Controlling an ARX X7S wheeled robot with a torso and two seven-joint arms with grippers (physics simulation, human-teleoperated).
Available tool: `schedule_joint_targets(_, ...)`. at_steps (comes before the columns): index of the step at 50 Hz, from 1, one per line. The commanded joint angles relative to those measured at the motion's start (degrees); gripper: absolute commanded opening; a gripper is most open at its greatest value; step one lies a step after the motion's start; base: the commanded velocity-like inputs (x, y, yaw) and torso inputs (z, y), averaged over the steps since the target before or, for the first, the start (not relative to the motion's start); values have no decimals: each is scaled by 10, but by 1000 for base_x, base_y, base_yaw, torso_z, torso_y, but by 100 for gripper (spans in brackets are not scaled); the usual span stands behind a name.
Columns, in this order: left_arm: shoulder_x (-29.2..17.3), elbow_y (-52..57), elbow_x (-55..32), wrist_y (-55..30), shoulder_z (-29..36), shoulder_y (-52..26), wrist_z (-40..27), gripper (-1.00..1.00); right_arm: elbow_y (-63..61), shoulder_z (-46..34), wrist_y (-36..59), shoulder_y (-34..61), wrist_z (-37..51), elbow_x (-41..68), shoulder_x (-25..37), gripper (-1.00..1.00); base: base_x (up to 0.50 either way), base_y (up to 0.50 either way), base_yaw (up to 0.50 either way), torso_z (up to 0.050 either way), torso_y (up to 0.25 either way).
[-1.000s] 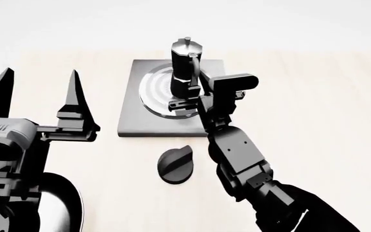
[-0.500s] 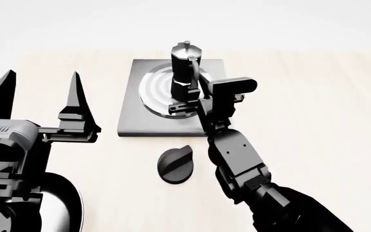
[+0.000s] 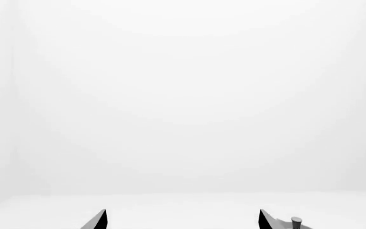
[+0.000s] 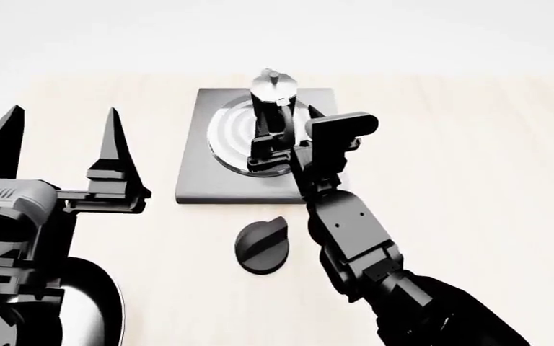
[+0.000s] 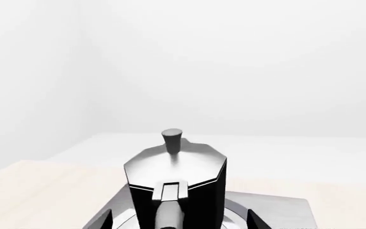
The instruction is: Turn on the stove and put the moka pot on it.
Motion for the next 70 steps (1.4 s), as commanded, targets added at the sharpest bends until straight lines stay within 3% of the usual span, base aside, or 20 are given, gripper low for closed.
schedule_joint_targets(1,1,0,1,0,1,1,0,100,-15,-5,7,0,5,1,5,100,0,0,0,0,0)
schedule_joint_targets(24,-1,2,2,-9,0,-8,-5,100,-162,-8,15,2,72,-8,71,100,0,0,0,0,0)
schedule_joint_targets(49,-43,69,25,-95,-10,-91,-47,100,-365,22,46,52,170,-2,191,100,0,0,0,0,0)
schedule_joint_targets(57,-50,85,43,-104,-10,-105,-53,100,-418,22,59,67,244,-51,234,100,0,0,0,0,0)
schedule_joint_targets(66,-59,110,85,-117,5,-120,-54,100,-547,19,109,85,410,-175,317,100,0,0,0,0,0)
schedule_joint_targets(70,-62,123,106,-133,19,-131,-53,100,-617,27,126,92,439,-181,356,100,0,0,0,0,0)
